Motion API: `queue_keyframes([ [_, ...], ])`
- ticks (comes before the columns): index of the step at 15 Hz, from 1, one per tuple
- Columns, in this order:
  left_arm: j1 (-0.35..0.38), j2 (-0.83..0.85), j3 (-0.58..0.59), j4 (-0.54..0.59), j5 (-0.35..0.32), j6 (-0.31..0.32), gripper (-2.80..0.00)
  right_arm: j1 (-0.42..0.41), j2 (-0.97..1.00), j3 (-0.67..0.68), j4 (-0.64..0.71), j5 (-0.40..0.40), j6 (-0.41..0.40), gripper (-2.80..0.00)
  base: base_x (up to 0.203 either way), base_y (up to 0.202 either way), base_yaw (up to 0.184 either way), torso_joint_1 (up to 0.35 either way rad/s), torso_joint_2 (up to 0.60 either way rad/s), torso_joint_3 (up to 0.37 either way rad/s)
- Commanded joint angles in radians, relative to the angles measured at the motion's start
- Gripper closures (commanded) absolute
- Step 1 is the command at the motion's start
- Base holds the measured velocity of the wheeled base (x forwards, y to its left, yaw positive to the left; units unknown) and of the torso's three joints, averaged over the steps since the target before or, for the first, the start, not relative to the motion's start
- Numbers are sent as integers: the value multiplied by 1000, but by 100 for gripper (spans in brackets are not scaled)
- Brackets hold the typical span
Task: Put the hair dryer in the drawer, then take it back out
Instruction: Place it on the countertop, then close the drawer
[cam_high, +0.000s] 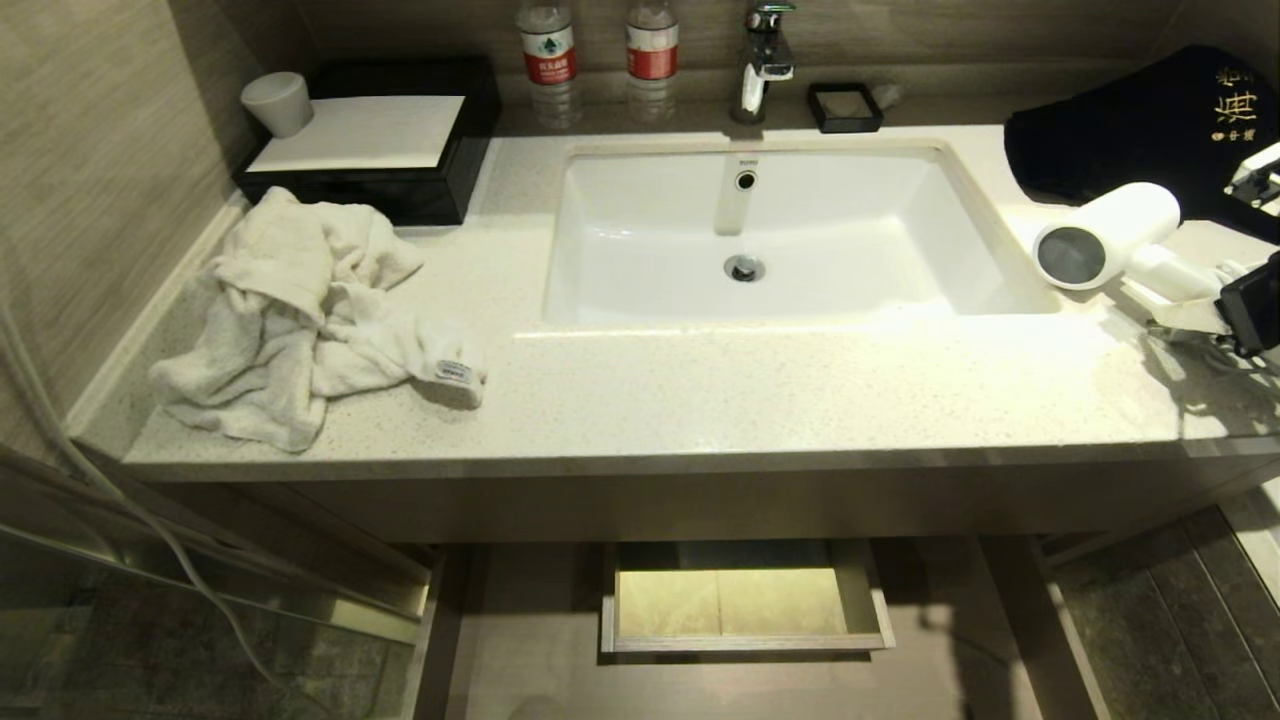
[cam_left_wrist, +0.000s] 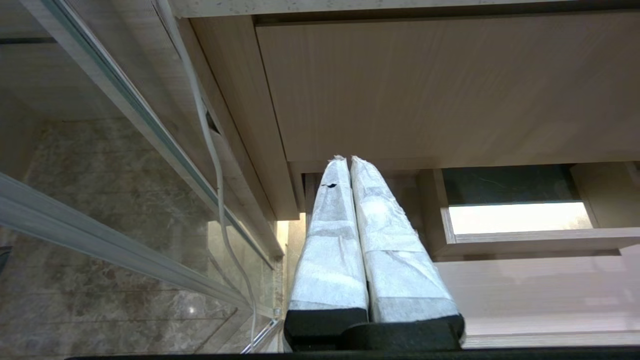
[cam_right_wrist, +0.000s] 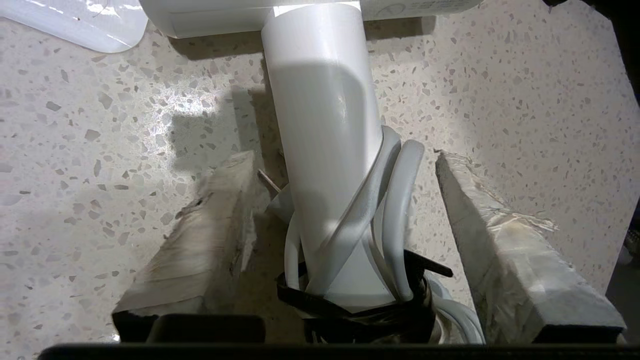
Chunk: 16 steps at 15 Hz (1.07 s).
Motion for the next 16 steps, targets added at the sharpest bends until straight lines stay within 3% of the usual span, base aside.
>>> queue_keyframes([
  [1, 0, 1, 2, 0, 0, 0, 0, -14, -75, 16, -3, 4, 33, -280, 0, 0, 0, 0, 0, 0],
  [2, 0, 1, 2, 0, 0, 0, 0, -17, -120, 37, -8, 4, 58, -280, 0, 0, 0, 0, 0, 0],
  [3, 0, 1, 2, 0, 0, 0, 0, -19, -170, 65, -10, 4, 76, 0, 0, 0, 0, 0, 0, 0],
  [12, 0, 1, 2, 0, 0, 0, 0, -11, -443, 286, -12, -16, 83, 0, 0, 0, 0, 0, 0, 0],
  [16, 0, 1, 0, 0, 0, 0, 0, -9, -528, 409, -18, -25, 85, 0, 0, 0, 0, -237, 92, -157],
])
